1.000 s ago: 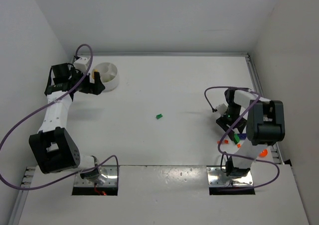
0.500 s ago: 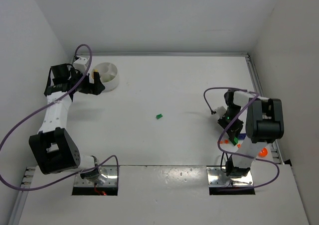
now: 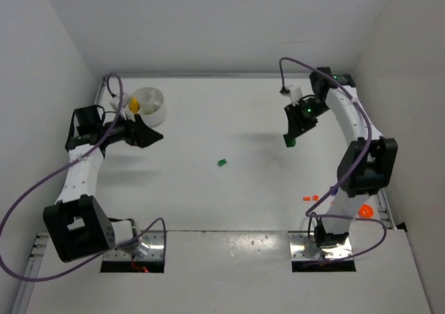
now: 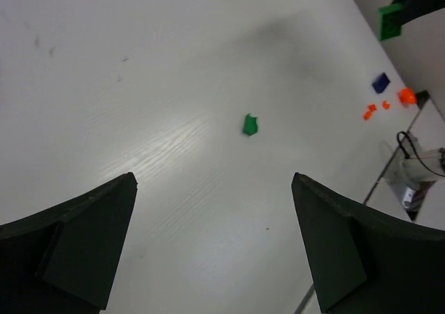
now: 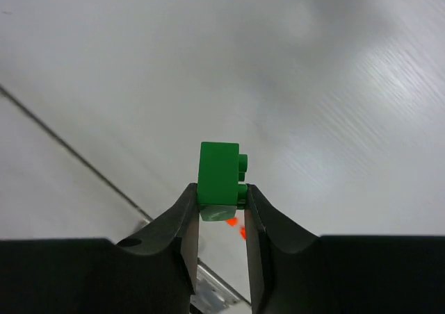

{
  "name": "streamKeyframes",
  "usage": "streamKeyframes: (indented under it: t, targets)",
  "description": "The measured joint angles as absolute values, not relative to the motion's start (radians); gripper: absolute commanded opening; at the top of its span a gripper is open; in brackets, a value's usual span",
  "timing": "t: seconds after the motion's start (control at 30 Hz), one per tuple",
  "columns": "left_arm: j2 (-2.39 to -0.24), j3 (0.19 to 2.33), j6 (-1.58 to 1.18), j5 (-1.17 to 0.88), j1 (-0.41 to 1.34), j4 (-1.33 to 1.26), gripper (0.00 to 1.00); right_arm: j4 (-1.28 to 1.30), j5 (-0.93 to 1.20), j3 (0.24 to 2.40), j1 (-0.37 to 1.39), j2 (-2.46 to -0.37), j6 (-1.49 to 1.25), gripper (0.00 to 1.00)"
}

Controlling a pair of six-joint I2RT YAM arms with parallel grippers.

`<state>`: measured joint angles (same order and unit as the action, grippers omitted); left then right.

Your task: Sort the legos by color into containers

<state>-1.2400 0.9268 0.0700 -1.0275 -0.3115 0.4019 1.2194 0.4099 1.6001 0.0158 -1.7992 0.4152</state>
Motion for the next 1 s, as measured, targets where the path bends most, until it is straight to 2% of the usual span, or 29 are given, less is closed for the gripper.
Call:
streamKeyframes:
  t: [0.23, 0.47, 0.5, 0.7, 0.87, 1.0]
  targets:
    - [-1.159, 0.856, -0.178, -1.160, -0.183, 0.183, 0.97, 1.264, 0.644, 1.736, 0.198, -1.911, 0.321, 0.02]
    - [-1.072, 0.826, -0.374, -1.121, 0.044, 0.027, 0.93, 1.230, 0.879, 1.871, 0.343, -1.924, 0.252, 0.00]
    - [-1.061, 0.826, -0.382, -1.106, 0.069, 0.017, 0.90, 1.224, 0.929, 1.881, 0.350, -1.923, 0.250, 0.00]
    - [-1.037, 0.826, -0.406, -1.048, 0.189, -0.022, 0.77, 1.209, 1.087, 1.842, 0.388, -1.900, 0.315, 0.00]
    - [-1.048, 0.829, -0.404, -1.039, 0.242, -0.032, 0.76, 1.135, 1.145, 1.697, 0.459, -1.791, 0.321, 0.00]
    - [-1.103, 0.869, -0.392, -1.049, 0.304, -0.018, 0.76, 1.104, 1.171, 1.698, 0.503, -1.768, 0.317, 0.00]
